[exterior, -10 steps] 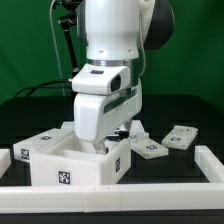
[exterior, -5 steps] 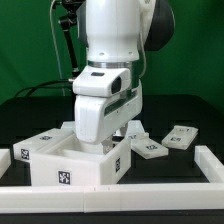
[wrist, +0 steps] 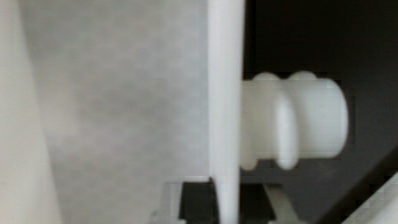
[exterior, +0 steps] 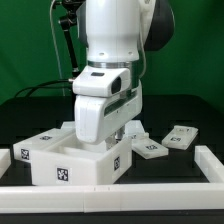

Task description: Assemble cabinet

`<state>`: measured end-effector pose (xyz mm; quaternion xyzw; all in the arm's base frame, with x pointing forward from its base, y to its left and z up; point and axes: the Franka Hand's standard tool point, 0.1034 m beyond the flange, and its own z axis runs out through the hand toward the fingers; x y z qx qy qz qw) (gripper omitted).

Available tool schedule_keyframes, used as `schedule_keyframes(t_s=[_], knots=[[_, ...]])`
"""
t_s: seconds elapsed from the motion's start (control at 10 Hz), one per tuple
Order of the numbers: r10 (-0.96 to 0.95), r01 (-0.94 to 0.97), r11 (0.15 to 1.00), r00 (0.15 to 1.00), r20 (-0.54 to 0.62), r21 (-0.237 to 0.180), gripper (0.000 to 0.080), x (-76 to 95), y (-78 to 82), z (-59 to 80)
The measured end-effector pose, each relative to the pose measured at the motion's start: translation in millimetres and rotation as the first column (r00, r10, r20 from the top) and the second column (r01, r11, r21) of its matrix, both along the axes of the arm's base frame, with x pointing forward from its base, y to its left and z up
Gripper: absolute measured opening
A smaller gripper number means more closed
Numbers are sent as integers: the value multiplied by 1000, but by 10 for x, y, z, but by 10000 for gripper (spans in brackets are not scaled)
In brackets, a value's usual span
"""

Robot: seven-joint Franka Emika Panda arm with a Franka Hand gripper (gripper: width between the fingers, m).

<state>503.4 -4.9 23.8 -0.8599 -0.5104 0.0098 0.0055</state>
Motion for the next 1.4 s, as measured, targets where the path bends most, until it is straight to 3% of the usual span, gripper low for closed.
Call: schedule_keyframes(t_s=[0.4,0.8,1.2,1.4], knots=[[25,-25,1000,1000,-3,-2,34,-1,1,4],[247,-247,969,968,-52,2,34,26,16,59],[243,-243,970,969,-50,2,34,30,16,59],[323,-323,946,946,-18,8,34,67,130,25]])
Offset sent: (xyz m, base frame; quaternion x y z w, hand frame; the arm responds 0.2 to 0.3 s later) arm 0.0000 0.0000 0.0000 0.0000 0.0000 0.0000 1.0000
